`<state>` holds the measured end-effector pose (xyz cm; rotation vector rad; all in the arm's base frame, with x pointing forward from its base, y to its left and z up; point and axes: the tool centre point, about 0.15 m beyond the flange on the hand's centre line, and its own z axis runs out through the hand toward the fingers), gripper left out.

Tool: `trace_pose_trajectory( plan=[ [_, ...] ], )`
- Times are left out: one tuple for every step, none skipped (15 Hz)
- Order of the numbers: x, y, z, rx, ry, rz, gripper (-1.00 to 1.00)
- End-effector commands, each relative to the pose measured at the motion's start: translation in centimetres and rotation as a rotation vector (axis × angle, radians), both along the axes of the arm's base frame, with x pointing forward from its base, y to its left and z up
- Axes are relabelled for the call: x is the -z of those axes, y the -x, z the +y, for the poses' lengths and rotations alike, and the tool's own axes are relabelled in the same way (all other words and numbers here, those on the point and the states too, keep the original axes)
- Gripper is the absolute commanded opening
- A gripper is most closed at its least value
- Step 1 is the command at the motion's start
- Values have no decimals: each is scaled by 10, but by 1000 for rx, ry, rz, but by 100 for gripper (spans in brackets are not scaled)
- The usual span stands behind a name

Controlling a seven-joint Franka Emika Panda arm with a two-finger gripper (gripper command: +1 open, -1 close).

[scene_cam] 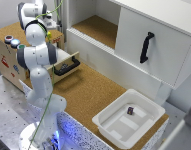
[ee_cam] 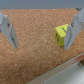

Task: Go towards the drawer and store the pink object

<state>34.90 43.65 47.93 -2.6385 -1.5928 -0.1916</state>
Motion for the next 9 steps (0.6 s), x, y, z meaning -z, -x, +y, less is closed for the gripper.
trace_pose_trajectory(
  plan=[
    [-3,-60,27,-140,161,92,100],
    [2,-67,32,-189,192,103,100],
    [6,-75,35,-231,211,111,100],
    [7,-80,35,-255,218,115,100],
    [9,-85,35,-272,222,120,100],
    [9,-88,35,-276,227,121,100],
    [10,-92,35,-283,231,137,100],
    [12,-94,35,-296,237,139,100],
    [15,-97,36,-301,239,150,100]
  ],
)
